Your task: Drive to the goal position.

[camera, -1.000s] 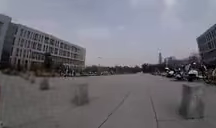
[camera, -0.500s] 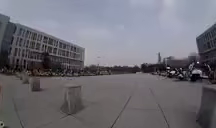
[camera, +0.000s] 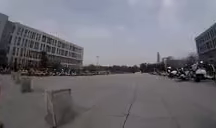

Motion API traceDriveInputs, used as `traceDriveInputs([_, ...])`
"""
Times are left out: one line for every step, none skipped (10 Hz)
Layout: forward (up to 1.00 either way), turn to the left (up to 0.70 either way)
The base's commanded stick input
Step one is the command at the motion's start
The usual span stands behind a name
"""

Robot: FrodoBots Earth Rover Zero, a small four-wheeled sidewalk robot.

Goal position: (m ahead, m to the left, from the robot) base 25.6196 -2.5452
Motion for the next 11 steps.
traceDriveInputs([0.85, 0.00])
traceDriveInputs([0.85, 0.00])
traceDriveInputs([0.85, 0.00])
traceDriveInputs([0.85, 0.00])
traceDriveInputs([0.85, 0.00])
traceDriveInputs([0.85, 0.00])
traceDriveInputs([0.85, 0.00])
traceDriveInputs([0.85, 0.00])
traceDriveInputs([0.85, 0.00])
traceDriveInputs([0.85, 0.00])
traceDriveInputs([0.85, 0.00])
